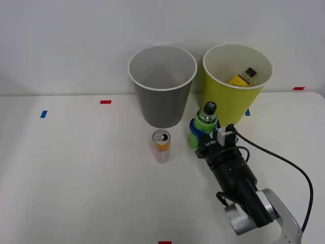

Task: Put cans in the gray bin, plastic bottles in the light green bin

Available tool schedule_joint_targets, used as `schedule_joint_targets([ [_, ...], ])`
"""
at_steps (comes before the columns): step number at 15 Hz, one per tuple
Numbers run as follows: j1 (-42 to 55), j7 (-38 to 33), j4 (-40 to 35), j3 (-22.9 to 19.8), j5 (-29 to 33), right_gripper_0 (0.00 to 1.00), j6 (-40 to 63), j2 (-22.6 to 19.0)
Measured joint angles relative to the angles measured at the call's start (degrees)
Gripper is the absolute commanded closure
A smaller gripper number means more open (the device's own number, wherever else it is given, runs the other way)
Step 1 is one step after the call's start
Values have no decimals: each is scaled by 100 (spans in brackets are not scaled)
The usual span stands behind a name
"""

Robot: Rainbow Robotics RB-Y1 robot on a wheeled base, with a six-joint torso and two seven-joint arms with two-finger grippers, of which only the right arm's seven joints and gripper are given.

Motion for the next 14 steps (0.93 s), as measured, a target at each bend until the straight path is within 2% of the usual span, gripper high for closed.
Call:
schedule_joint_targets([
  [4,479,-92,-881,7,-270,100,-26,-369],
  [7,738,-187,-1633,22,-809,100,-24,-610],
  [11,785,-252,-2268,17,-1577,100,-24,-686],
  [14,599,-282,-2562,-114,-1789,100,-8,-629],
])
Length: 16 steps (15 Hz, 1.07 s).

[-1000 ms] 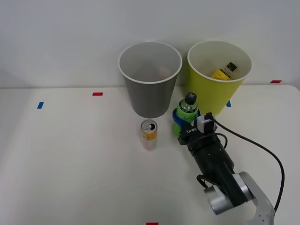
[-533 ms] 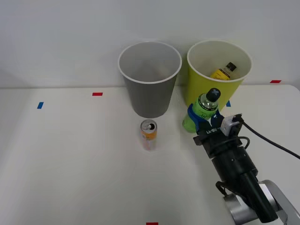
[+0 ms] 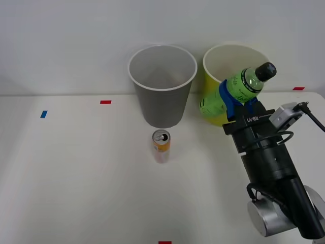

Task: Put cans in the gray bin, plastic bottles in the light green bin

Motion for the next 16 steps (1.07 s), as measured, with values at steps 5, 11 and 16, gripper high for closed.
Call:
schedule_joint_targets([
  [5,-984,-50,-94,-529,-18,100,905,393],
  [11,-2237,10,-98,-1293,3,100,2693,540],
  [16,-2723,80,-86,-1506,165,100,3885,402],
])
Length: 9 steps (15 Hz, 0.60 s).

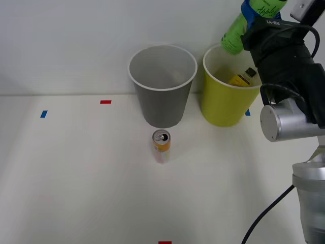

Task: Put cans in the gray bin, plastic bottles in the light green bin

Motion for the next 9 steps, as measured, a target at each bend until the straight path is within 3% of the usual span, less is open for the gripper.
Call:
schedule_joint_targets([
  [9,-326,80,729,-29,832,100,207,1],
])
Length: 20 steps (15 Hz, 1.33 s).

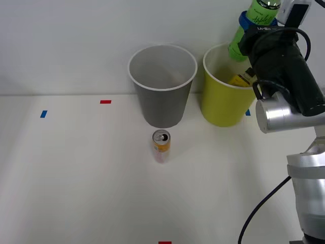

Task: Put cans in the gray bin, plastic bottles in the light green bin

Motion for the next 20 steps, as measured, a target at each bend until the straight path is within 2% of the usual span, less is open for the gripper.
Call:
schedule_joint_targets([
  [5,-4,-5,4,-32,-39,100,-6,0],
  [6,-4,7,4,-34,-46,95,-15,0],
  [7,-5,11,4,-37,-50,77,-30,0],
  [8,-5,9,4,-45,-50,39,-40,2],
  [10,-5,-12,3,-68,-59,0,-45,7],
  [20,2,-115,0,-159,-295,0,-80,17],
])
